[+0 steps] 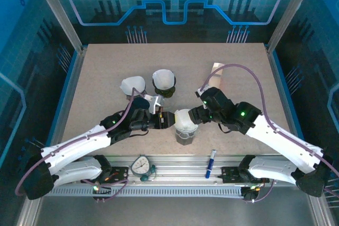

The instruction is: Place the coffee filter in the dripper

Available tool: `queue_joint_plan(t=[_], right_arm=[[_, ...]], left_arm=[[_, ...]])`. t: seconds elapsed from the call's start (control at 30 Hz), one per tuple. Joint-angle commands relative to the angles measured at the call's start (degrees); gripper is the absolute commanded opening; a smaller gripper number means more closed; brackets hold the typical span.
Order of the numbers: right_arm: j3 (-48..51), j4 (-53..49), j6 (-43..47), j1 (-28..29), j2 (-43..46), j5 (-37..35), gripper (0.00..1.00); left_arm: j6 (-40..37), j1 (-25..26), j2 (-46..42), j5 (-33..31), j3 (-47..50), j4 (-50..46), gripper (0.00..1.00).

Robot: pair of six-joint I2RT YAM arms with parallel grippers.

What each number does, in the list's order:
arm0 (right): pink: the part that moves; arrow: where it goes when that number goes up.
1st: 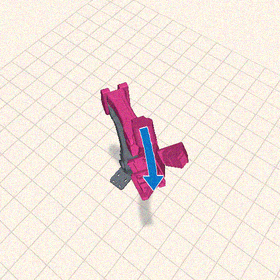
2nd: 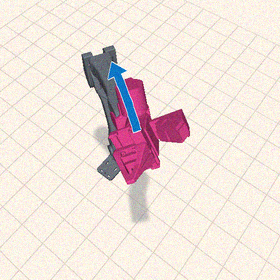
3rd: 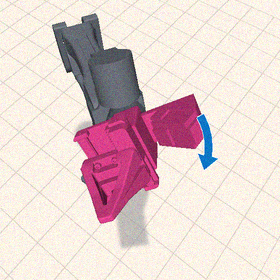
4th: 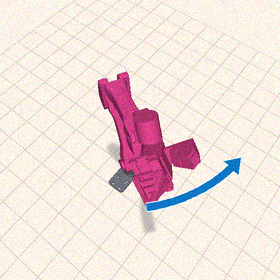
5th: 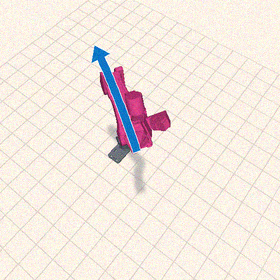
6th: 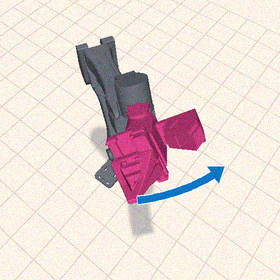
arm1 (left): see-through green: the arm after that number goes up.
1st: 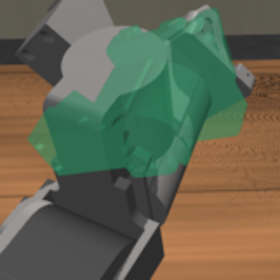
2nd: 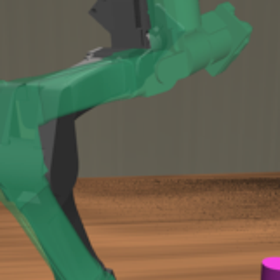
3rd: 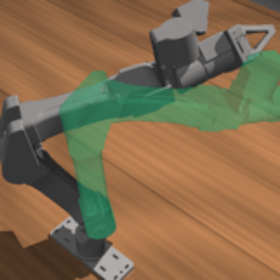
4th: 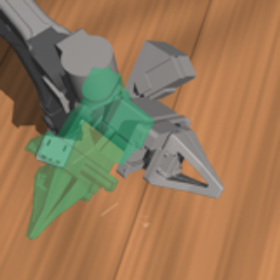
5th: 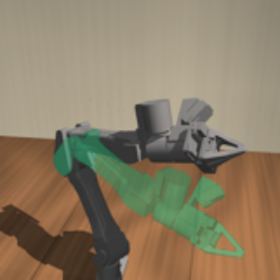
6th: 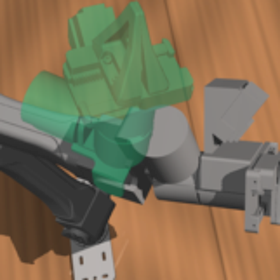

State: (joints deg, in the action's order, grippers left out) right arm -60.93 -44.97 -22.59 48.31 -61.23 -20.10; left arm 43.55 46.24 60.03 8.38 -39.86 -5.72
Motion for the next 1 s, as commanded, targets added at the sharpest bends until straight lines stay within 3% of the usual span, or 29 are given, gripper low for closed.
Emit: queue_joint_plan(t=[0.0,0.3,0.63,0.97], right_arm=[[0.6,1.6,-1.2,-0.2,1.5,-1.8,0.82],[2.5,4.1,-1.1,-0.2,4.9,-2.6,0.82],[5.1,3.3,-2.7,-0.3,8.3,-4.8,0.82],[8.9,2.9,-5.0,-0.2,12.6,-5.6,0.82]], left_arm=[[-0.4,0.3,-1.5,-1.0,0.9,0.8,0.62],[-1.2,0.2,-4.3,-3.4,0.7,-0.8,0.72],[-2.6,-2.0,-10.9,-8.5,-0.4,-9.1,0.71],[-1.4,-11.0,-20.4,-10.1,0.3,-17.2,0.67]])
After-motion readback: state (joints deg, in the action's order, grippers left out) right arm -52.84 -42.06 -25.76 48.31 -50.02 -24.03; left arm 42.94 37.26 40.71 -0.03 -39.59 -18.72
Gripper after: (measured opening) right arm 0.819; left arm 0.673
